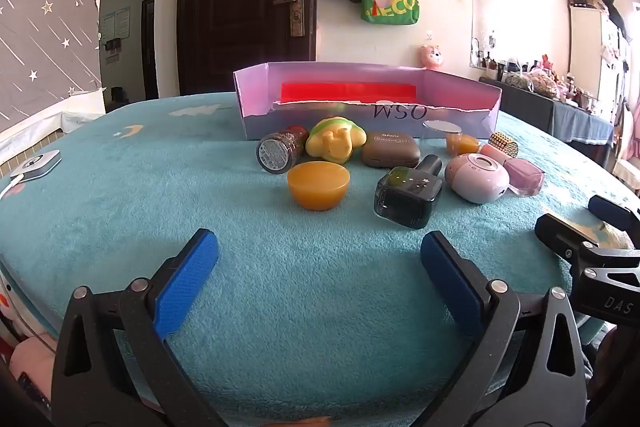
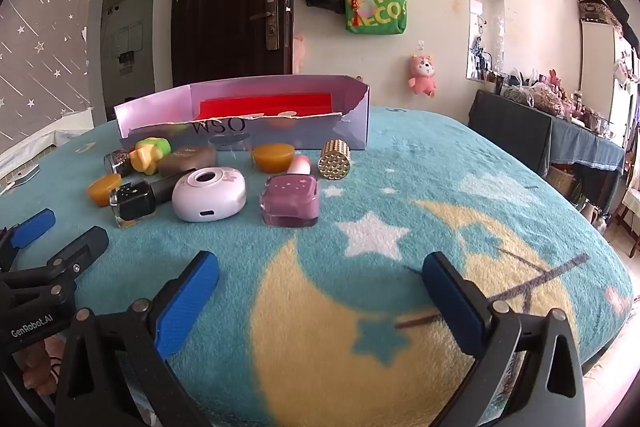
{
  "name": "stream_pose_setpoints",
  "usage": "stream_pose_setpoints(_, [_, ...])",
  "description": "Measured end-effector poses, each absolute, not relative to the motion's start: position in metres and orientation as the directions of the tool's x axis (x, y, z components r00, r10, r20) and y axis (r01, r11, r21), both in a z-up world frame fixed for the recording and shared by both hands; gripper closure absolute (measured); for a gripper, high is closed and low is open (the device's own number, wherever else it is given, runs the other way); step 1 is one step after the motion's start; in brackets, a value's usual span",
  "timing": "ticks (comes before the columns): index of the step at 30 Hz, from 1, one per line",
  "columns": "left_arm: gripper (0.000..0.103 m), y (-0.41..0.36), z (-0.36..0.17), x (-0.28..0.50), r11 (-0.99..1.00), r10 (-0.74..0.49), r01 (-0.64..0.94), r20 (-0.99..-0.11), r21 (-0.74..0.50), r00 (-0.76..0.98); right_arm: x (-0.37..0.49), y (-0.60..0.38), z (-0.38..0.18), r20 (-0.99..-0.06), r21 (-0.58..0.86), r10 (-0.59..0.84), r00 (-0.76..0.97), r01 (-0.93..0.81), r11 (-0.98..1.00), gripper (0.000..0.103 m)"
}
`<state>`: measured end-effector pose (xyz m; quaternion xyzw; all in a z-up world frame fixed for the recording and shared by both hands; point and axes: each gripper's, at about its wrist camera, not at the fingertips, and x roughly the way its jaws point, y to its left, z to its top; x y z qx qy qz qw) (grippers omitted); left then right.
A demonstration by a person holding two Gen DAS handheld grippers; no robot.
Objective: Organize rigid objects
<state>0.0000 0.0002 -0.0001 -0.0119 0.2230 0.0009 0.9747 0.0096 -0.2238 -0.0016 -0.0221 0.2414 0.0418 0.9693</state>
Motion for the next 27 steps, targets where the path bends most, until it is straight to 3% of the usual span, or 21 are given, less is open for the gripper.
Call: stream_pose_setpoints(27, [0.000, 0.0006, 0.0001, -0.0001, 1.000, -0.001, -0.008, -0.436, -0.018, 0.900, 0.0095, -0.2239, -0.0014, -0.468, -0.029, 0.067, 0.881, -0.091, 0.995, 0.000])
